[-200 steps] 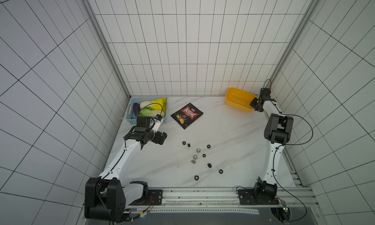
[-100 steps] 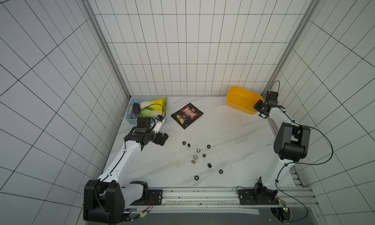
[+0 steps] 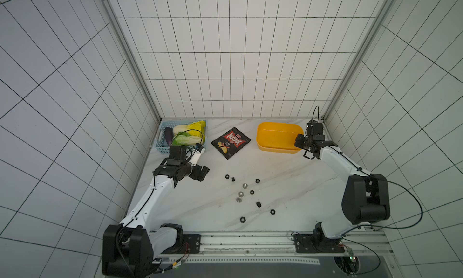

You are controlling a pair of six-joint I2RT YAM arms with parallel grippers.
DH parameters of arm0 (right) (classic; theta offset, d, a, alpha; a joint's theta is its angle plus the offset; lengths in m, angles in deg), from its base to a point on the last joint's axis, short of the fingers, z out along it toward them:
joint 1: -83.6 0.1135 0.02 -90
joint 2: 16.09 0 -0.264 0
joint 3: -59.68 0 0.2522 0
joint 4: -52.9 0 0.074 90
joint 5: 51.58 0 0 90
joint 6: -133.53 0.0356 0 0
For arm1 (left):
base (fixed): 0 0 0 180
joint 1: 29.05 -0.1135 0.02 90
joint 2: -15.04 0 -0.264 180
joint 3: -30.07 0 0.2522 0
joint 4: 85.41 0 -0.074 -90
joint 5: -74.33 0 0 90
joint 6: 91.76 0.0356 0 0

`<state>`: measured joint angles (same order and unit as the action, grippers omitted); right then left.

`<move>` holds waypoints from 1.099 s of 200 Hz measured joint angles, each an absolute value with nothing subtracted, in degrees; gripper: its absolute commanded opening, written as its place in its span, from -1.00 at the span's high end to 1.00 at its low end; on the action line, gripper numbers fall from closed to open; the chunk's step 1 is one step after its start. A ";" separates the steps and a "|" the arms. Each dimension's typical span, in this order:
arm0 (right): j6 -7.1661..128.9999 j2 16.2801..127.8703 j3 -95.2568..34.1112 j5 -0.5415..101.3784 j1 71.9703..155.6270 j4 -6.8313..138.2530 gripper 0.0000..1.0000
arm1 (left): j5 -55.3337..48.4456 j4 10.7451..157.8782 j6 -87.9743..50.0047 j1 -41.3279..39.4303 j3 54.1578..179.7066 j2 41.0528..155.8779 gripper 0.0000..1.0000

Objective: Put the nuts on the desktop into the storage box
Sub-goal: Place the storage box at the center of the board.

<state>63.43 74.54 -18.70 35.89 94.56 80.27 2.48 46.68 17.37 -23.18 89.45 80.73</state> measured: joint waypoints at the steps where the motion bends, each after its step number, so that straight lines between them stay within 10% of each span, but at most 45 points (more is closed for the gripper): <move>1: 63.41 74.54 -18.66 35.87 94.75 80.36 1.00 | 2.50 46.68 17.37 -23.18 89.43 80.71 -0.95; 220: 66.32 86.41 -17.35 31.76 113.05 83.13 1.00 | 4.16 45.94 18.31 -22.72 89.08 82.34 -0.95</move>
